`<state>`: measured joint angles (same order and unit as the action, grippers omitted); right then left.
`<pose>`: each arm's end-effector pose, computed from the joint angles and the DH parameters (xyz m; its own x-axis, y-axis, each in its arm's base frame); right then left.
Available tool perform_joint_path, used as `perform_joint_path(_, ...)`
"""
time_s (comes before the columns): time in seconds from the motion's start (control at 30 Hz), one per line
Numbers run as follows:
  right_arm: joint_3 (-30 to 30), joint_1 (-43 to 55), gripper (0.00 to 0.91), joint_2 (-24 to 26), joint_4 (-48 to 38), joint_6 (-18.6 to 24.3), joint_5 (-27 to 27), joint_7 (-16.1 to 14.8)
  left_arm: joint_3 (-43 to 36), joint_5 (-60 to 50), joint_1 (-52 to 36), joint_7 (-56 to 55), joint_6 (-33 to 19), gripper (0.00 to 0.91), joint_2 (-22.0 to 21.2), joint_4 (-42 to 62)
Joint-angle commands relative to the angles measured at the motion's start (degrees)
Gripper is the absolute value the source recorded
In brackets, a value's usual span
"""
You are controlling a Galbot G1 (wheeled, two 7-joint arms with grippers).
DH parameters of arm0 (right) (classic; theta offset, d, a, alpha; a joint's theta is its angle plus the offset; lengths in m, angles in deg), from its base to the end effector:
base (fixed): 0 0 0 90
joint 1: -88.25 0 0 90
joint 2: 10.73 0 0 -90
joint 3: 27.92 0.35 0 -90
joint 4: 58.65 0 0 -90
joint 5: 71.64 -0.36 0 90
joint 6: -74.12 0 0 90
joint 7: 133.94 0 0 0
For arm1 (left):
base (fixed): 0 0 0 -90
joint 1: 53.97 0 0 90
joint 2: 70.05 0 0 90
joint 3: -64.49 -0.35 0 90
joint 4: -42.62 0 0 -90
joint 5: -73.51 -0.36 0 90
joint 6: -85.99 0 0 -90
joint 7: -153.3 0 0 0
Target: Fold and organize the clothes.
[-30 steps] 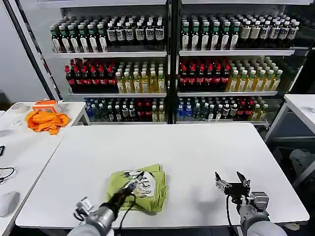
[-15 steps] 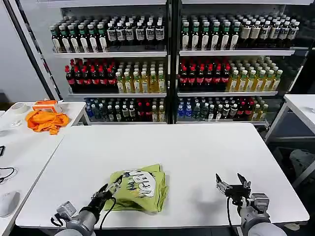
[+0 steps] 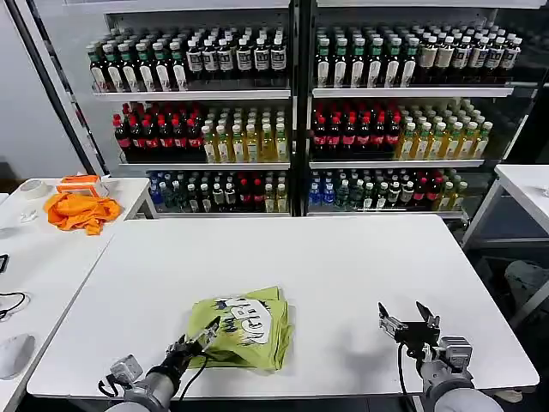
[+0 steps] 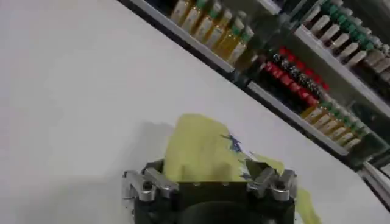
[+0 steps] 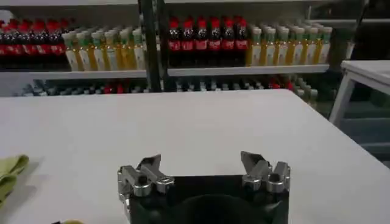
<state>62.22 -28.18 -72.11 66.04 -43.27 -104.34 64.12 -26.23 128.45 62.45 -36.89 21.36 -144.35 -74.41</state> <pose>0.2085 -0.0701 -0.2455 -0.9159 0.0045 0.4015 0.0047 1.0000 -0.0006 0.2068 0.0466 -0.3043 -0.8588 0.2622 0.4401 -0.0570 0.8049 -0.5907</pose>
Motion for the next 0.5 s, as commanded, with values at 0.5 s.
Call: perform_joint_path(0.5,0.3,-0.3,0.907,-0.3,0.3,-0.2,-0.1,0.1,3.7,17.9,-2.6,4.1,2.0,0.040,-1.1,6.7)
